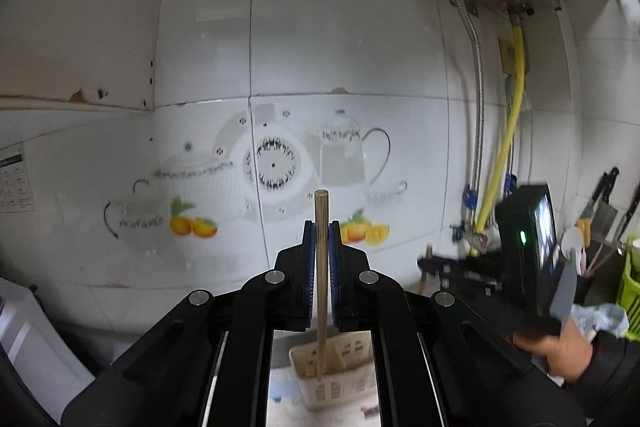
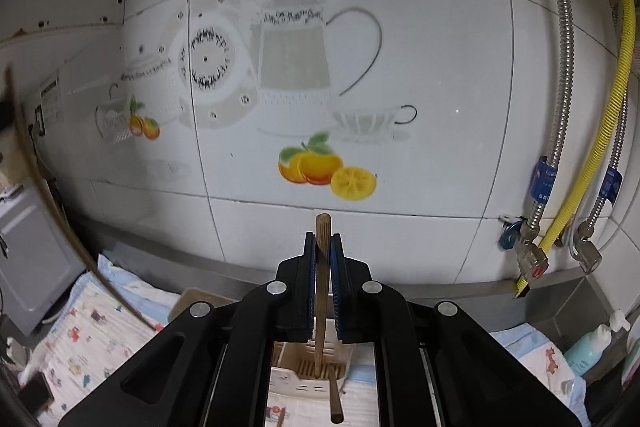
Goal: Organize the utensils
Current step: 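Lift both chopsticks upright and carry them above the beige holder, then insert the chopsticks into the holder slots and open both grippers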
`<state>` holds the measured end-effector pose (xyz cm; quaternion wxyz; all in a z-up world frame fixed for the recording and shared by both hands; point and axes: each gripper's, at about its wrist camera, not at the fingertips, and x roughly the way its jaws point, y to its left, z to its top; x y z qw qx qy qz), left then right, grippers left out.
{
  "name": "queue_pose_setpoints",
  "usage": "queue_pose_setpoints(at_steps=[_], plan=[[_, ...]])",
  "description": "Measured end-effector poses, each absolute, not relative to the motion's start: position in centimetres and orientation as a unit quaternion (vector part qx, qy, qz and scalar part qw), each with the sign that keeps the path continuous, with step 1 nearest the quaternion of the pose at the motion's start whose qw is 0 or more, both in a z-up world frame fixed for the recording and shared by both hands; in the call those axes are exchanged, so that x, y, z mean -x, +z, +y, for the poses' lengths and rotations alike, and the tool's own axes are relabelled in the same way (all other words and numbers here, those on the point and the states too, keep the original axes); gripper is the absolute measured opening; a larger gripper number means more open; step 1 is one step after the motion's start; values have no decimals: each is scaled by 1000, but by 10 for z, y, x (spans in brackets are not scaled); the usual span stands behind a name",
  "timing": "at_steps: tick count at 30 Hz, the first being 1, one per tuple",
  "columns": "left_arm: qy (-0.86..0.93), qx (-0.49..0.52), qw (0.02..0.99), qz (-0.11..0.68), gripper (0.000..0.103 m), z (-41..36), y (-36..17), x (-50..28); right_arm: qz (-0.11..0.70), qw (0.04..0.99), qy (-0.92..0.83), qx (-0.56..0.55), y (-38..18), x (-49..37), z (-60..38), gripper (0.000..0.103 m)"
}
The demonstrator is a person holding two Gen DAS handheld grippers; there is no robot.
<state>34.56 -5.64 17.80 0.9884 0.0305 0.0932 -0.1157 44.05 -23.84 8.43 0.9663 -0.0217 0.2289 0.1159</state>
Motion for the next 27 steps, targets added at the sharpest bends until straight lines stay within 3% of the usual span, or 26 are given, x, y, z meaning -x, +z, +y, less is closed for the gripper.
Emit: queue_pose_setpoints(at_steps=[21,22,24,27], plan=[[-97,3,979,178,6,-45,102,-413,243,962,120,24,67,-440,-247,9],[-97,2,978,184,6,-44,99,-414,242,962,121,24,68,-438,-247,10],[-93,-1,978,187,8,-43,96,-414,237,964,120,19,71,-434,-249,28],[-99,5,977,188,9,-39,99,-410,220,968,117,24,82,-420,-251,28]])
